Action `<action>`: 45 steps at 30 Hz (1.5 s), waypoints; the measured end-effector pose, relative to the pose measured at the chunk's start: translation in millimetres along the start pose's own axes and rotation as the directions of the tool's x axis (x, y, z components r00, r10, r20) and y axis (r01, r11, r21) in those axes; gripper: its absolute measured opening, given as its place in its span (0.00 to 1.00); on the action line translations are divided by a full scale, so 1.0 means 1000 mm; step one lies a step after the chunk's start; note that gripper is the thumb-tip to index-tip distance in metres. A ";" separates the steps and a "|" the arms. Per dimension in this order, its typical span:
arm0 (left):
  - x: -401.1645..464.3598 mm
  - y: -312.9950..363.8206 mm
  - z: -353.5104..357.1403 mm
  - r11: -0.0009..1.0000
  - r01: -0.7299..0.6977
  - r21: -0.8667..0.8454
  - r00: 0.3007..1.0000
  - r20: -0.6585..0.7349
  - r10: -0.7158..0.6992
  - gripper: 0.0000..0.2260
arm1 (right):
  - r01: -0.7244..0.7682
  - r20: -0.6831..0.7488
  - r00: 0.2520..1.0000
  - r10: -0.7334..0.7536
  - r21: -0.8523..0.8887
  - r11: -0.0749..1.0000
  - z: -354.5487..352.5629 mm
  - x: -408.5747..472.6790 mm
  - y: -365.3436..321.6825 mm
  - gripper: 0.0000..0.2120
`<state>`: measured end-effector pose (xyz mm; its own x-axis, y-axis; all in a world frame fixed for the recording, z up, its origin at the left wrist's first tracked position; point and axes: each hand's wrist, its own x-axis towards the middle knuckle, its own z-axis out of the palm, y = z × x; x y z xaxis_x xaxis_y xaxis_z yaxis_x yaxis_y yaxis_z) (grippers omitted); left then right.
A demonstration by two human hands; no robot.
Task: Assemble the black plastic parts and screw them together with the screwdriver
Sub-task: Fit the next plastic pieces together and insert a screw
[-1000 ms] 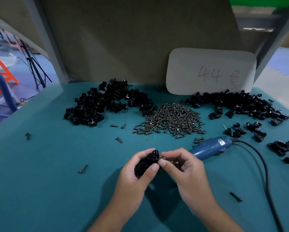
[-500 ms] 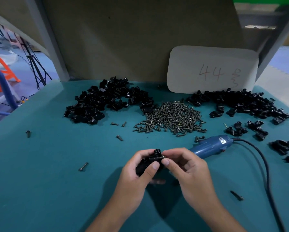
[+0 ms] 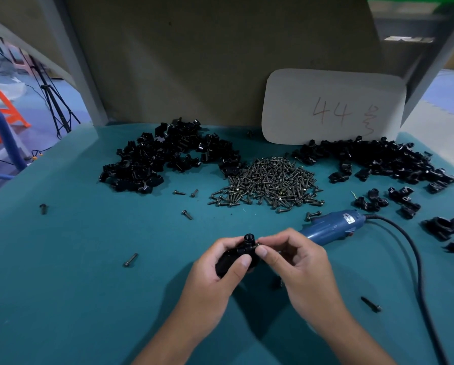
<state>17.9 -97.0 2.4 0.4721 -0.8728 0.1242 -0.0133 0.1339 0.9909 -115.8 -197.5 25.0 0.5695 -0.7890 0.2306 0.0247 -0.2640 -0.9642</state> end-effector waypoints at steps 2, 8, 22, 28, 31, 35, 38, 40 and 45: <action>-0.001 0.000 -0.001 0.999 -0.016 0.037 1.000 0.002 0.016 0.14 | -0.010 0.013 1.000 0.010 0.004 1.000 -0.001 0.000 0.001 0.04; -0.002 -0.001 -0.001 0.999 -0.034 0.020 0.999 -0.006 0.035 0.12 | 0.001 0.061 0.998 0.001 -0.028 1.000 -0.004 0.000 0.001 0.05; -0.006 -0.006 -0.001 0.931 -0.174 0.320 0.980 -0.031 0.194 0.14 | 0.167 0.041 0.986 -0.164 -0.398 0.902 -0.001 -0.002 -0.003 0.17; -0.007 0.000 0.000 0.900 -0.222 0.375 0.971 0.006 0.238 0.12 | 0.267 0.084 0.961 -0.263 -0.516 0.814 0.002 -0.002 0.000 0.21; -0.007 0.002 0.001 0.888 -0.247 0.387 0.965 0.011 0.264 0.10 | 0.284 0.097 0.956 -0.278 -0.543 0.790 0.003 -0.002 0.000 0.21; -0.008 0.000 0.002 0.874 -0.270 0.404 0.957 0.013 0.289 0.09 | 0.210 0.080 0.977 -0.196 -0.485 0.849 0.002 -0.004 0.000 0.24; -0.008 -0.002 0.002 0.877 -0.241 0.417 0.960 -0.031 0.278 0.09 | 0.201 0.127 0.979 -0.160 -0.469 0.860 -0.001 -0.005 -0.003 0.19; -0.008 -0.002 0.001 0.876 -0.228 0.424 0.960 -0.051 0.274 0.09 | 0.232 0.207 0.968 -0.143 -0.514 0.826 -0.006 -0.005 -0.004 0.14; -0.008 -0.002 0.001 0.875 -0.226 0.428 0.961 -0.050 0.273 0.09 | 0.352 0.356 0.922 -0.156 -0.595 0.722 -0.013 -0.002 -0.005 0.10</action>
<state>13.3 -90.7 -0.9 0.4941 -0.7785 0.3871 -0.4957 0.1136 0.8610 -127.7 -202.0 30.6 0.8133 -0.4886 0.3159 -0.2710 -0.7986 -0.5373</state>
